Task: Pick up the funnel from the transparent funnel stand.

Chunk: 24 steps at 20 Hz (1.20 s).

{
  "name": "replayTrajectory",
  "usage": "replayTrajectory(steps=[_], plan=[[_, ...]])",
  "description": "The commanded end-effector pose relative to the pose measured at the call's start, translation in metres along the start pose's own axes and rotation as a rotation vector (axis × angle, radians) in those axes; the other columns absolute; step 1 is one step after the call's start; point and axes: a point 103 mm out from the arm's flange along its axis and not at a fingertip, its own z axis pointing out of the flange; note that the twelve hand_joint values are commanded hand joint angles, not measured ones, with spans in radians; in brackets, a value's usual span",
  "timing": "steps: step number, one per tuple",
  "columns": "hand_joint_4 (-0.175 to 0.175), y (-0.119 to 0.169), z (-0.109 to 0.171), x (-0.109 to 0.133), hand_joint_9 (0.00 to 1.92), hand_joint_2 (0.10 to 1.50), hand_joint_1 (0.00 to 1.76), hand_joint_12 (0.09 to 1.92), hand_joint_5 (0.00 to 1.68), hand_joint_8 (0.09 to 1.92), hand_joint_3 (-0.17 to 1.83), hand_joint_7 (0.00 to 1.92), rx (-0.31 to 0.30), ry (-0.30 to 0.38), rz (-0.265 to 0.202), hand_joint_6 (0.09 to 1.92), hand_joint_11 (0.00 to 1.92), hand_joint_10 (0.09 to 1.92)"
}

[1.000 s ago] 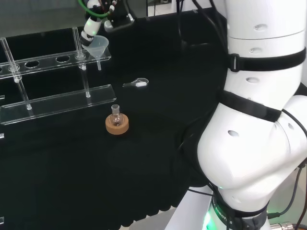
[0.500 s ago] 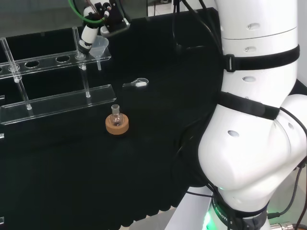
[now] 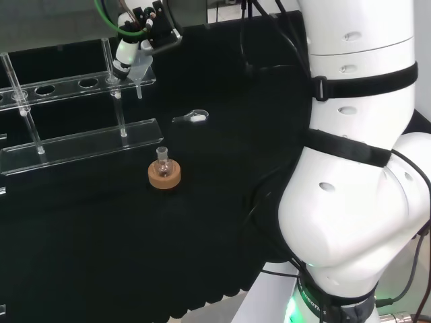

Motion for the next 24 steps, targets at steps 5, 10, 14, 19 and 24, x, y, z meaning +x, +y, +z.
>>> replayTrajectory(steps=[5, 10, 14, 19, 24], plan=[[0.039, 0.012, 0.013, -0.004, 0.11, 0.61, 0.7, 1.5, 0.19, 0.58, 0.45, 0.0, 0.022, 0.0, -0.006, 0.09, 0.3, 0.91], [0.037, 0.014, 0.014, -0.004, 0.15, 0.61, 0.71, 1.5, 0.22, 0.62, 0.47, 0.02, 0.023, -0.014, -0.006, 0.09, 0.31, 0.88], [0.022, 0.015, 0.014, -0.003, 0.34, 0.6, 0.71, 1.48, 0.29, 0.69, 0.51, 0.13, -0.004, -0.055, 0.007, 0.09, 0.32, 0.76], [0.0, 0.012, 0.012, -0.001, 0.6, 0.62, 0.73, 1.43, 0.46, 0.69, 0.54, 0.38, -0.037, -0.087, 0.047, 0.09, 0.35, 0.62], [-0.017, 0.001, -0.005, 0.0, 0.76, 0.68, 0.78, 1.37, 0.69, 0.68, 0.57, 0.6, -0.115, -0.096, 0.074, 0.15, 0.46, 0.55]])
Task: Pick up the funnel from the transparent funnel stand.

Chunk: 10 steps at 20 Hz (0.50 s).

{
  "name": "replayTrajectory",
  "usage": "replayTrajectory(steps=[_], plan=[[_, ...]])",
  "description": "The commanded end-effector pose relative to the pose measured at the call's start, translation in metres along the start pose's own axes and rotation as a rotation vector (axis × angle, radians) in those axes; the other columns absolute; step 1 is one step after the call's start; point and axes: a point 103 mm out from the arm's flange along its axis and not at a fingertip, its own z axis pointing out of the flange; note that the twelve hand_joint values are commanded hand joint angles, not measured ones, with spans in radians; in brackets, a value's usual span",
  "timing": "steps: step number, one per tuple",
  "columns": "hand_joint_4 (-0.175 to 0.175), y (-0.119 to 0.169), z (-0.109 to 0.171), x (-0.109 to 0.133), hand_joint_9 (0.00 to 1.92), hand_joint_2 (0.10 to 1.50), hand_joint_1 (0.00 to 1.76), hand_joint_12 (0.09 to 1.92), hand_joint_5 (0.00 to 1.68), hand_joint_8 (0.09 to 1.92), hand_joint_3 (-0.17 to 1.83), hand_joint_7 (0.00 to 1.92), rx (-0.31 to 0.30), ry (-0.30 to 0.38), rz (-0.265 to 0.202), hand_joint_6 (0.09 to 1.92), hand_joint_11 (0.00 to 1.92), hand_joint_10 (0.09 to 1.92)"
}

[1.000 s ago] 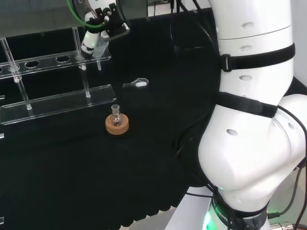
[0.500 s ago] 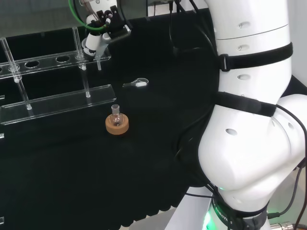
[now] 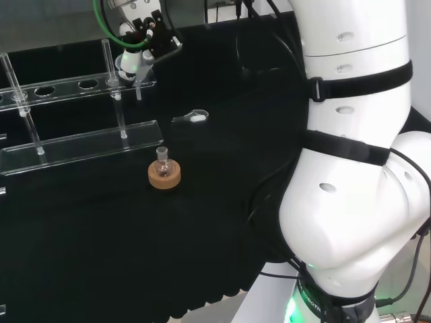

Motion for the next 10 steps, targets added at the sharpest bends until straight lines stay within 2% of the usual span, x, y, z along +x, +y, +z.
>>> replayTrajectory(steps=[1, 6, 10], plan=[[-0.017, -0.013, -0.024, -0.002, 0.8, 0.69, 0.79, 1.36, 0.72, 0.67, 0.57, 0.63, -0.094, -0.02, 0.038, 0.21, 0.48, 0.53], [-0.016, -0.036, -0.06, -0.012, 0.87, 0.72, 0.8, 1.34, 0.71, 0.66, 0.6, 0.68, -0.136, -0.035, 0.049, 0.45, 0.51, 0.48], [-0.014, -0.059, -0.081, -0.02, 0.88, 0.72, 0.8, 1.33, 0.7, 0.66, 0.61, 0.69, -0.134, -0.038, 0.068, 0.52, 0.52, 0.48]])
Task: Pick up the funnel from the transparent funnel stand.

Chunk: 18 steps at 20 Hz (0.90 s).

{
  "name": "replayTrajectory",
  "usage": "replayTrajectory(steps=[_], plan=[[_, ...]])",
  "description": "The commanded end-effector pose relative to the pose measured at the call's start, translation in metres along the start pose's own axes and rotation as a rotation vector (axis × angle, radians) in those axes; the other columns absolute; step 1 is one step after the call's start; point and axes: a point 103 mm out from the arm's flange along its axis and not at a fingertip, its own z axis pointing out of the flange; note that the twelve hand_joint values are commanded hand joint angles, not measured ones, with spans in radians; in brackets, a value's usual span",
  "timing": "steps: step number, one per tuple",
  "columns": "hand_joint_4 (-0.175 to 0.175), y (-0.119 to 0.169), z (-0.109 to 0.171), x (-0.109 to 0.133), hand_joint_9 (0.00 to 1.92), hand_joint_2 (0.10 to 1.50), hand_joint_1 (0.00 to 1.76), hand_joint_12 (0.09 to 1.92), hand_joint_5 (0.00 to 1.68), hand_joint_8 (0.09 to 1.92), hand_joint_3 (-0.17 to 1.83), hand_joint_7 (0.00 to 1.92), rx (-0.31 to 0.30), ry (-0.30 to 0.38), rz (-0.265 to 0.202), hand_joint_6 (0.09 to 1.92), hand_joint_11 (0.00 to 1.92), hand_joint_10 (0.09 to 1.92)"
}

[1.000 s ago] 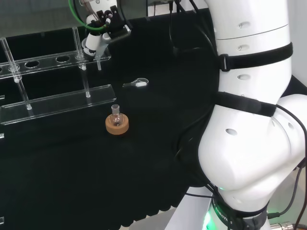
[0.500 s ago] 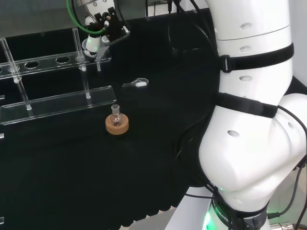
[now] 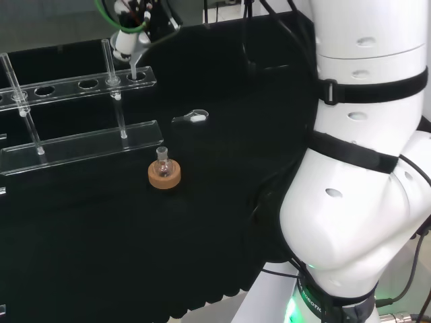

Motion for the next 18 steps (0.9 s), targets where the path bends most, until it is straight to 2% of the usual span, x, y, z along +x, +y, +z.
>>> replayTrajectory(steps=[1, 8, 18], plan=[[-0.014, -0.032, -0.037, -0.014, 0.89, 0.71, 0.8, 1.33, 0.7, 0.67, 0.62, 0.69, -0.014, -0.022, 0.033, 0.54, 0.52, 0.48], [-0.011, -0.072, -0.051, -0.021, 0.9, 0.71, 0.8, 1.33, 0.7, 0.67, 0.63, 0.69, 0.002, -0.034, 0.072, 0.6, 0.51, 0.48], [-0.008, -0.119, -0.033, -0.027, 0.91, 0.71, 0.8, 1.31, 0.71, 0.67, 0.64, 0.7, 0.044, -0.045, 0.131, 0.65, 0.53, 0.48]])
